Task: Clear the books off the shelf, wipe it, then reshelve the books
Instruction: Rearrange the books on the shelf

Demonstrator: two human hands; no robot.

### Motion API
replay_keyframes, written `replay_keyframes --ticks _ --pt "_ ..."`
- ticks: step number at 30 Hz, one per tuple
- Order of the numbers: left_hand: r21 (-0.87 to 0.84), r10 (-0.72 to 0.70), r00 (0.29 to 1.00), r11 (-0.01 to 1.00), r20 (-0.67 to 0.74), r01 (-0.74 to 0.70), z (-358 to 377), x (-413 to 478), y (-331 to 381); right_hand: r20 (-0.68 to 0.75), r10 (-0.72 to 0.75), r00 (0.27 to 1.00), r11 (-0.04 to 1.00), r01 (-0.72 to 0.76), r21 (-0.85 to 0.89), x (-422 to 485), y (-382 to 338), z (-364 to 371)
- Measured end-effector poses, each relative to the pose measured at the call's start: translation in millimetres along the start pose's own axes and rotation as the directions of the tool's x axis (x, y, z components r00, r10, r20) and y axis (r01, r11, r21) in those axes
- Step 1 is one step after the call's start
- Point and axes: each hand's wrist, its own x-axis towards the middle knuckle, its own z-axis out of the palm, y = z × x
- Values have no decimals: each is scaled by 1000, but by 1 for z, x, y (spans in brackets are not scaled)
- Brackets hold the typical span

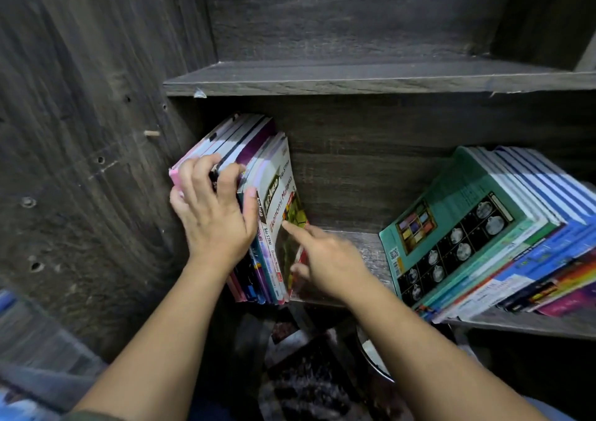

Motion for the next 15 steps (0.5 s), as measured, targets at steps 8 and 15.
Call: replay_keyframes --ticks 8,15 --pt "144 -101 990 986 98 87 -18 7 23 -397 217 892 862 -366 -350 -46 46 -59" --pt "125 -83 986 990 145 65 -29 9 27 -524 550 650 622 -738 -262 -90 97 -96"
